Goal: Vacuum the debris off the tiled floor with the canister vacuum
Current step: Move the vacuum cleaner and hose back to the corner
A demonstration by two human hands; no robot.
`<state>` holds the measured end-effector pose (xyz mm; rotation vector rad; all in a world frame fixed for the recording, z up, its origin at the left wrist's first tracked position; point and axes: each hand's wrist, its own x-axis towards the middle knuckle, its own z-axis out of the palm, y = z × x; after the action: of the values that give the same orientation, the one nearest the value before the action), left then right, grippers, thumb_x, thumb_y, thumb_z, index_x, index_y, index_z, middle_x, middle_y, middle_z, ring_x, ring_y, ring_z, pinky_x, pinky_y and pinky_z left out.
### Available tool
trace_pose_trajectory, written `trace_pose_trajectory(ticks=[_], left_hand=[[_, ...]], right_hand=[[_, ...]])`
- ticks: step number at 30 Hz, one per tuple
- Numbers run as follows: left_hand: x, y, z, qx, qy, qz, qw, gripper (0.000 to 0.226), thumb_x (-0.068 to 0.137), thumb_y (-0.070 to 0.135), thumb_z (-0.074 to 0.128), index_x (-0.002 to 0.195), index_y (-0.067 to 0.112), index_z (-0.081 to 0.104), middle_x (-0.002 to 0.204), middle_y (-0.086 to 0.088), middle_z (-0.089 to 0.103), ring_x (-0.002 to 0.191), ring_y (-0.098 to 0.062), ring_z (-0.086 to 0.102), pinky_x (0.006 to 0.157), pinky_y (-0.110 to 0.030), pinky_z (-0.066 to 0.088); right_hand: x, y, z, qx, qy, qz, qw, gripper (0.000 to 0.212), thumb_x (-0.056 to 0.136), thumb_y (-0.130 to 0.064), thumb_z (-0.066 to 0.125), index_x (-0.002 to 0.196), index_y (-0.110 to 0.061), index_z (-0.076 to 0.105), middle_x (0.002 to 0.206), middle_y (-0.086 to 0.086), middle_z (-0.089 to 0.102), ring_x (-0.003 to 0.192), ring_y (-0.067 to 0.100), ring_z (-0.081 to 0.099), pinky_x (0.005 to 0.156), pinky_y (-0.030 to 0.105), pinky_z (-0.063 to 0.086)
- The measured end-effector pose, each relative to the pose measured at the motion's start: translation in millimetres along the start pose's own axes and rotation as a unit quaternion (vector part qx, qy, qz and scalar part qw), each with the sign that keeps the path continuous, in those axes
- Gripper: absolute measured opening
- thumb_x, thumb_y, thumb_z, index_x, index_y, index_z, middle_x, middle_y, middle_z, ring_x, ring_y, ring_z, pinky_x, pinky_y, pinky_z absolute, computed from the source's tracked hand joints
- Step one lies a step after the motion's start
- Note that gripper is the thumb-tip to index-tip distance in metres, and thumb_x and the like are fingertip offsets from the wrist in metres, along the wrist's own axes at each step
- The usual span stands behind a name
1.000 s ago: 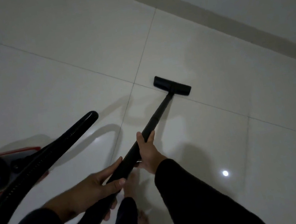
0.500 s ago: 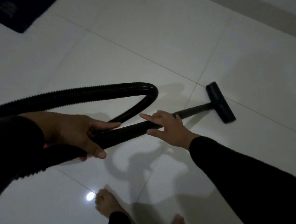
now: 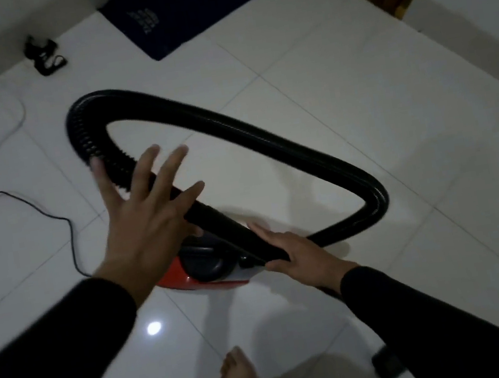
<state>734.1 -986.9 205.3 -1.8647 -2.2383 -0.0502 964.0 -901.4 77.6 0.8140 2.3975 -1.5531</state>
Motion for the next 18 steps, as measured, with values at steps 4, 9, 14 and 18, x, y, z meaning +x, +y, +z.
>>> trace_pose_trajectory(ticks=[4,9,14,18], left_hand=[[-34.4,18.2,39.3,-0.096,-0.081,-0.216,0.968,0.084,0.059,0.034,0.083,0.133,0.044,0.046,0.153,-0.006,0.002,0.140,-0.032,0.002,0.097,-0.079,0.005],[-29.9,20.2,64.7,-0.366,-0.065,-0.275,0.887,0.092,0.074,0.015,0.077,0.138,0.053,0.022,0.146,-0.004,0.033,0.116,0.017,0.034,0.107,-0.023,0.036],[-26.5,9.6,94.6,-0.513,-0.089,-0.313,0.794,0.098,0.082,0.001,0.067,0.129,0.067,0.013,0.127,0.015,0.055,0.085,0.018,0.060,0.072,0.009,0.038],[-29.4,-2.4,127.7,-0.536,-0.063,-0.299,0.787,0.101,0.082,-0.001,0.067,0.135,0.064,0.011,0.143,0.007,0.046,0.101,0.004,0.062,0.076,0.005,0.043]], right_hand=[[18.6,2.6,12.5,0.027,-0.027,-0.009,0.999,0.091,0.092,-0.007,0.062,0.144,-0.039,-0.006,0.147,-0.024,0.023,0.124,-0.023,0.023,0.095,-0.007,0.020],[34.2,13.9,17.4,0.054,-0.059,-0.021,0.997,0.093,0.093,-0.005,0.060,0.137,-0.056,-0.004,0.154,-0.024,0.013,0.132,-0.018,0.017,0.101,-0.005,0.018],[56.1,25.6,27.0,0.021,-0.058,-0.084,0.995,0.092,0.096,-0.003,0.055,0.143,-0.054,-0.005,0.150,-0.014,0.028,0.134,0.003,0.029,0.102,-0.002,0.023],[79.6,44.6,43.1,-0.023,-0.047,-0.119,0.992,0.076,0.098,-0.009,0.051,0.142,-0.059,0.017,0.117,-0.008,0.035,0.098,-0.004,0.040,0.083,-0.007,0.027]])
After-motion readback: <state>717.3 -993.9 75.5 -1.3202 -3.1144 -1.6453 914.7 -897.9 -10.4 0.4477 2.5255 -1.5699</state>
